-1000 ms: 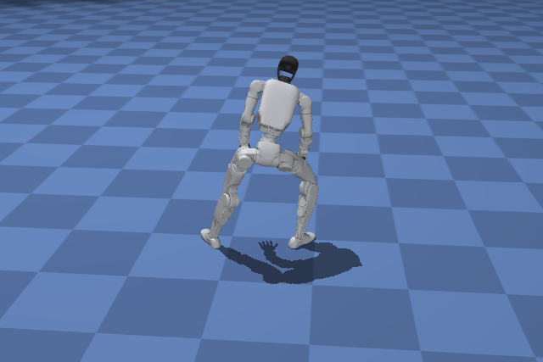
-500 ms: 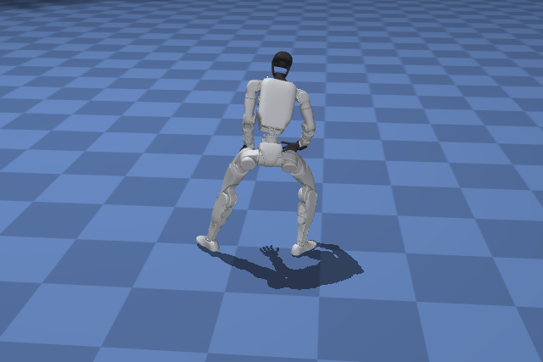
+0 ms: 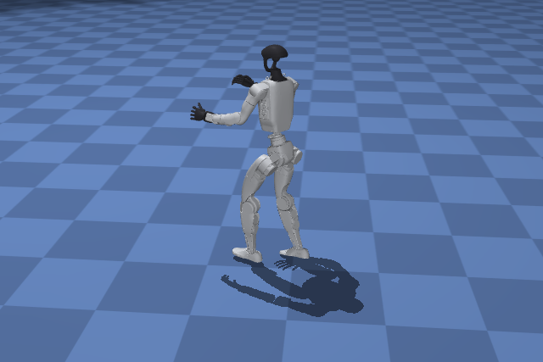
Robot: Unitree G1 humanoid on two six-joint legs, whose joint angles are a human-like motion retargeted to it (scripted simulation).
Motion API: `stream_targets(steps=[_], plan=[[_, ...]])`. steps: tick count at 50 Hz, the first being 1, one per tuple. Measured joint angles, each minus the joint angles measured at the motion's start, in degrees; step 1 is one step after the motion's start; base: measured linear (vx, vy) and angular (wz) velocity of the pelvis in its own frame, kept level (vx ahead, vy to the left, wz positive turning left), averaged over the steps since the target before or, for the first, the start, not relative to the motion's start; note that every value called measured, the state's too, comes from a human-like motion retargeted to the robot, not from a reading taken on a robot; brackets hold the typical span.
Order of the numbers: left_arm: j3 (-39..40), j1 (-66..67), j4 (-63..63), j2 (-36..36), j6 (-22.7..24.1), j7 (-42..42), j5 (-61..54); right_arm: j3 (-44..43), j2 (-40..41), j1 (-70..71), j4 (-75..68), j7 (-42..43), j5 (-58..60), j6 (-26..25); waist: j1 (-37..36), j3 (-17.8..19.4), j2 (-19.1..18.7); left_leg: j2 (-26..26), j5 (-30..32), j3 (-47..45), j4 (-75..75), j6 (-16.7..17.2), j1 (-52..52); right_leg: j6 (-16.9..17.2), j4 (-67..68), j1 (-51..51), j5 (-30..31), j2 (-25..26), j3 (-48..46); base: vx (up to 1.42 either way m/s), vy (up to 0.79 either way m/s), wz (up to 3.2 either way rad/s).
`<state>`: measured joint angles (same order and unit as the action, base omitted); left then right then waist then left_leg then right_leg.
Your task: Kungfu
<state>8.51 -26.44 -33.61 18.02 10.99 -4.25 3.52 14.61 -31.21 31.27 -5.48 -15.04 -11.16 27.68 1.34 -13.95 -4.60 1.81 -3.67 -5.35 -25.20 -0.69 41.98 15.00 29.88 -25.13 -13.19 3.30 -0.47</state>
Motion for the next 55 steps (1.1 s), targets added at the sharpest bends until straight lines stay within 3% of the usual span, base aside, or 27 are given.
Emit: stream_targets(steps=[2, 5, 8, 11, 12, 15, 17, 19, 22, 27, 35, 41, 44, 46, 48, 50, 51, 52, 53, 55], plan=[[-4.3, -6.1, 0.3, -0.9, -1.2, -4.9, -2.7, -4.1, 0.4, -5.3, 4.9, 9.0, 6.0, 3.3, 0.1, -0.5, -0.2, -1.9, 0.3, 0.2, 1.7, -2.3, -2.8, -0.6, 1.7, -4.2, 1.0, 0.9, -1.2, 0.49, 0.1, 0.79], [-11.0, -13.5, 0.4, -4.3, -2.9, -11.5, -6.2, -9.6, 2.2, -13.9, 11.8, 24.4, 14.8, 7.7, 1.4, 0.5, 1.9, -5.7, 1.3, -0.4, 6.0, -5.0, -9.5, -8.3, 1.5, -11.2, 3.8, -2.7, -2.2, 0.45, 0.15, 0.75], [-16.8, -17.0, -0.3, -9.4, -4.1, -16.1, -11.5, -13.5, 5.1, -21.9, 16.8, 41.1, 22.0, 9.7, 3.8, 3.7, 3.4, -9.0, 1.5, 0.8, 8.3, -7.3, -16.5, -12.3, -4.8, -16.2, 12.3, -1.1, 4.1, 0.4, -0.01, 0.89], [-24.2, -16.0, -1.3, -15.6, -5.2, -19.1, -13.4, -14.9, 7.1, -27.8, 20.3, 54.3, 27.3, 10.3, 8.7, 6.6, 1.0, -10.2, 0.9, 5.7, 9.4, -9.5, -22.9, -16.0, -12.5, -21.7, 21.0, 0.7, 7.2, 0.39, -0.01, 0.98], [-26.9, -14.8, -1.6, -17.9, -5.6, -20.2, -13.9, -14.6, 7.4, -29.0, 21.1, 57.1, 28.8, 9.9, 9.9, 7.5, 0.3, -10.3, 0.7, 6.8, 9.9, -10.1, -24.9, -17.0, -15.0, -23.3, 22.2, 1.5, 7.3, 0.37, -0.02, 0.19], [-35.2, -9.5, -3.0, -26.6, -6.5, -24.0, -15.8, -11.3, 7.0, -31.4, 21.9, 59.8, 33.7, 7.2, 13.8, 10.1, 0.0, -11.2, 0.4, 7.9, 11.9, -11.3, -31.0, -15.8, -21.2, -27.1, 23.4, 2.0, 2.3, 0.37, -0.05, -0.08], [-38.5, -4.8, -6.5, -34.2, -7.7, -18.1, -14.1, -8.7, 8.7, -33.9, 21.9, 76.5, 43.6, -4.5, 15.2, 11.2, 0.5, -11.3, 1.0, 5.4, 14.0, -11.8, -34.1, -15.8, -22.9, -29.4, 21.5, 2.7, -2.1, 0.24, -0.05, -0.48], [-38.4, -3.8, -5.8, -34.4, -4.1, -19.6, -16.3, -10.2, 8.1, -39.1, 23.3, 82.4, 49.1, -4.0, 17.9, 13.1, 0.2, -10.6, 1.8, 4.3, 14.6, -11.9, -36.5, -15.4, -22.8, -30.7, 18.8, 3.0, -5.7, 0.16, -0.08, 0.06], [-42.3, -4.0, -8.6, -33.9, -4.4, -18.1, -17.1, -11.7, 7.8, -44.7, 23.7, 81.3, 45.8, 2.0, 22.8, 15.9, -0.5, -9.5, 3.0, 4.7, 13.9, -12.0, -38.3, -15.7, -21.2, -32.0, 19.2, 2.7, -6.3, 0.05, -0.04, 0.53], [-45.1, -2.9, -10.2, -34.4, -5.6, -19.8, -18.0, -12.4, 5.7, -49.8, 24.6, 83.4, 45.4, 0.4, 23.5, 15.5, -0.4, -9.1, 4.7, 3.1, 14.2, -11.8, -39.0, -13.6, -21.3, -29.2, 19.6, 3.1, -4.8, 0.08, -0.04, -0.15], [-43.5, -2.6, -10.4, -34.3, -7.9, -20.7, -21.2, -10.4, 1.4, -46.4, 23.8, 79.5, 40.7, 0.0, 12.2, 8.7, 0.8, -8.0, 3.6, 0.8, 14.3, -8.3, -32.5, -11.7, -18.9, -21.1, 17.0, 1.1, -1.5, -0.02, -0.06, -0.7], [-35.9, -0.7, -8.4, -30.1, -10.2, -17.5, -27.3, -0.6, -3.2, -31.4, 18.0, 69.8, 31.3, 3.4, 1.4, 3.2, 6.6, -6.1, 4.5, 3.8, 8.6, -3.6, -19.3, -7.6, -12.2, -10.1, 15.7, -7.9, 1.1, -0.3, -0.17, 0.04], [-30.9, 0.2, -5.1, -26.8, -8.8, -10.0, -33.3, 7.3, -6.9, -17.9, 13.2, 59.0, 19.0, 9.9, -3.5, 0.1, 11.0, -6.1, 5.1, 7.6, 2.8, -1.0, -8.1, -4.6, -7.7, -3.1, 16.0, -13.1, -3.4, -0.5, -0.44, 0.75], [-29.1, 0.5, -0.1, -24.6, -5.6, -2.9, -38.2, 10.7, -11.5, -7.6, 12.2, 47.9, 5.0, 14.5, -4.9, -0.6, 13.2, -7.7, 5.9, 12.0, -0.2, 0.4, -1.4, -5.0, -6.3, 3.0, 17.4, -16.0, -11.1, -0.72, -0.59, 1.83], [-29.2, 0.1, 7.0, -23.6, -0.2, 6.6, -41.2, 14.1, -15.7, 3.6, 13.1, 36.6, -8.0, 15.8, -10.4, 1.8, 17.1, -8.7, 6.6, 14.1, -3.1, 1.3, 4.2, -7.6, -7.0, 9.8, 20.0, -17.6, -16.5, -0.94, -0.67, 0.95], [-29.9, -1.5, 15.8, -24.1, 5.7, 17.9, -41.3, 17.1, -20.5, 16.5, 16.0, 28.2, -18.8, 14.8, -18.3, 6.9, 22.6, -8.9, 6.3, 13.9, -6.2, 2.0, 9.1, -8.7, -9.8, 15.8, 27.5, -18.8, -19.1, -0.96, -0.89, -0.27], [-30.7, -2.8, 21.2, -24.0, 8.8, 24.2, -39.8, 18.9, -22.4, 23.8, 17.9, 25.7, -22.8, 14.4, -23.2, 9.9, 26.7, -8.1, 6.0, 12.2, -8.3, 2.8, 12.5, -3.5, -12.9, 17.7, 32.5, -19.1, -19.0, -0.84, -1.14, -0.92], [-31.6, -4.1, 26.7, -23.6, 11.8, 30.4, -37.6, 20.5, -23.9, 30.9, 19.8, 23.4, -26.2, 14.3, -27.8, 12.2, 30.1, -6.6, 5.7, 11.5, -10.6, 3.8, 16.2, 0.0, -15.7, 18.7, 33.7, -17.8, -18.6, -0.69, -1.36, -1.45], [-32.6, -5.4, 32.6, -22.5, 14.4, 36.2, -34.0, 21.7, -24.3, 37.8, 21.6, 21.2, -28.6, 14.7, -31.5, 13.4, 32.4, -3.8, 5.3, 12.9, -13.3, 5.1, 20.5, 0.0, -18.0, 17.9, 27.3, -13.5, -17.3, -0.49, -1.29, -1.0], [-35.4, -9.2, 43.2, -18.7, 17.6, 47.7, -25.1, 23.3, -24.6, 49.3, 24.3, 17.0, -31.6, 15.2, -34.9, 14.7, 34.4, -3.2, 4.3, 14.2, -15.8, 4.4, 26.4, 0.0, -21.5, 17.5, 15.1, -10.6, -21.0, -0.21, -0.89, 0.12]])
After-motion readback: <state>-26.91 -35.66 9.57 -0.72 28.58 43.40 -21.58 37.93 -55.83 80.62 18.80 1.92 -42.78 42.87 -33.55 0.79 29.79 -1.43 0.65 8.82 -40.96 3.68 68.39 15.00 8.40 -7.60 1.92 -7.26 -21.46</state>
